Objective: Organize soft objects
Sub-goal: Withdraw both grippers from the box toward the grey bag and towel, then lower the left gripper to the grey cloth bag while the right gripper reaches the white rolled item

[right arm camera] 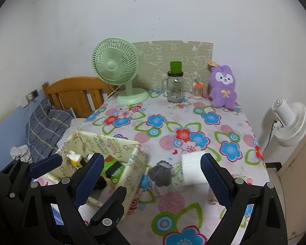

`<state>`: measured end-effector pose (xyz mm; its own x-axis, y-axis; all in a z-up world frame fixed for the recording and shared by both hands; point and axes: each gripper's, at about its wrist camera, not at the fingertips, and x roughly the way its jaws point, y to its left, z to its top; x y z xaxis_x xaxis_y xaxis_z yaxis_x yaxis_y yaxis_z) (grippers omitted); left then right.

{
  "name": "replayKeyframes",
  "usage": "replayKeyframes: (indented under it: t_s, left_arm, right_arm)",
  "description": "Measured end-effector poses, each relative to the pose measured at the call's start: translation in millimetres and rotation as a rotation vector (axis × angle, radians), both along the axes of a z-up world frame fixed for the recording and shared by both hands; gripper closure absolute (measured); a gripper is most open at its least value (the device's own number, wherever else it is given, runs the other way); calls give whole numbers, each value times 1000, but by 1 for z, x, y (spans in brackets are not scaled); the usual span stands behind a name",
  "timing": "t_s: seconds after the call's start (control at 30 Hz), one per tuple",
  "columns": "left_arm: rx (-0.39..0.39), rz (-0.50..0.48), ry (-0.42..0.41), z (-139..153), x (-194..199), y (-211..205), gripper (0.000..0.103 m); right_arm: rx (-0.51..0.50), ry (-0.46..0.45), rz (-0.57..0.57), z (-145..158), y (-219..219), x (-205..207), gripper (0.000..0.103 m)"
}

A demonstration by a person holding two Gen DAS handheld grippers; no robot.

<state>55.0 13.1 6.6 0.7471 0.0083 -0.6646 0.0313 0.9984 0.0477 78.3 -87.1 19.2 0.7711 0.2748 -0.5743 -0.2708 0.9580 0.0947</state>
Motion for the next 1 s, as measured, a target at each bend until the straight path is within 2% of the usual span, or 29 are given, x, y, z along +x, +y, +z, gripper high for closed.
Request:
replayKeyframes:
  t_s: [0.43,0.63,1.0]
  left_arm:
    - [-16,-34,9,-7,1,-35,2]
    - [-11,-36,-17,-13,-1,-49,2]
    - [-31,-50,8,-41,6,-77,2]
  right_arm:
    - [9,0,-53,-8,-41,-5,6]
    - [16,1,-60,-16,-56,-8,6]
    - [41,41,-88,-45,-87,-6,6]
